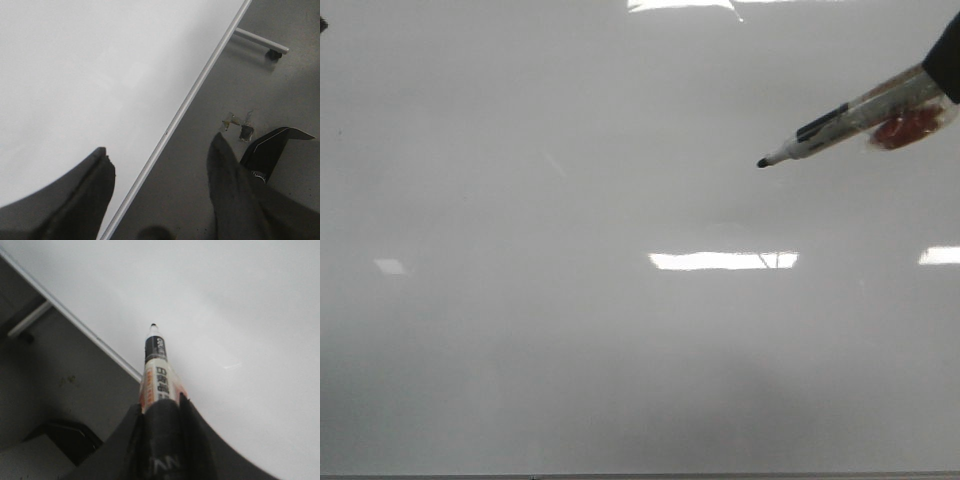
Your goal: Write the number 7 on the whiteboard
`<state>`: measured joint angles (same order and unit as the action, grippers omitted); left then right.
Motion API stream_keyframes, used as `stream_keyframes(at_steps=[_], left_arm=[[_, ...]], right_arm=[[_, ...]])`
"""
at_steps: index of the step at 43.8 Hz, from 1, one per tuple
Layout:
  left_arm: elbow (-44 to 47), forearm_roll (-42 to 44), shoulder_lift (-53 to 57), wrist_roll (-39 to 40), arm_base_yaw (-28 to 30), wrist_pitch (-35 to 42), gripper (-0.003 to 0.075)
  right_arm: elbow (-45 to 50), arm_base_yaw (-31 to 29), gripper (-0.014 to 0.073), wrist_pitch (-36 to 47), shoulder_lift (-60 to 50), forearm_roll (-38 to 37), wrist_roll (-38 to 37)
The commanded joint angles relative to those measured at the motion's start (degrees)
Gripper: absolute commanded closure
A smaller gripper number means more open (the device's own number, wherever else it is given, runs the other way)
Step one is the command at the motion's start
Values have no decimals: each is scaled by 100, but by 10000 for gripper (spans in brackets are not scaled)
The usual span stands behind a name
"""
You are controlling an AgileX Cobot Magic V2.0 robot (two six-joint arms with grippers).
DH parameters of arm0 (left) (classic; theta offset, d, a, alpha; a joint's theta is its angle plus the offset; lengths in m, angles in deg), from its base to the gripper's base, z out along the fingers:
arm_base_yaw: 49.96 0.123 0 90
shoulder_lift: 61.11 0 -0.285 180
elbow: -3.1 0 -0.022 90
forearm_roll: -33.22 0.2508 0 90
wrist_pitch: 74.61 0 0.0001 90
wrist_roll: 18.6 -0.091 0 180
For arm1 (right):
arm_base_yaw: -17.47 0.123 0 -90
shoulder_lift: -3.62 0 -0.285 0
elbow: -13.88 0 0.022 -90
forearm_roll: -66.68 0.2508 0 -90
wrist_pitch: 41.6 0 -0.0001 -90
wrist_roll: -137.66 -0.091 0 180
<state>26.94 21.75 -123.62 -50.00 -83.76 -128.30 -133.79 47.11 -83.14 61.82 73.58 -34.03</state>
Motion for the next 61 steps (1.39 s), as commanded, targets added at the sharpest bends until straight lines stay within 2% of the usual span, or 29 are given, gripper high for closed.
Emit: stream_keyframes(at_steps=[1,4,9,18,24,28,50,61], left_arm=[[-89,-139,112,68,10,366,314],[-89,-139,102,68,10,366,314],[-89,-139,102,68,10,366,314],[-89,-139,102,68,10,391,314],[-89,-170,102,68,10,413,314],[-89,-234,102,68,10,413,314],[-89,-250,102,68,10,423,314],[-89,-250,102,68,10,421,314]], right_arm=[[24,-462,657,582,-86,-10,-273],[-15,-896,657,395,-69,213,-93],[-15,-1367,657,321,-38,1251,949],[-15,-1360,657,1191,-12,2990,2105],[-102,-1360,659,1254,124,3506,2566],[-340,-1360,662,1234,417,3598,2814],[-1755,-1360,662,1548,2390,3598,2837],[-2008,-1393,662,1633,2797,3431,2837]])
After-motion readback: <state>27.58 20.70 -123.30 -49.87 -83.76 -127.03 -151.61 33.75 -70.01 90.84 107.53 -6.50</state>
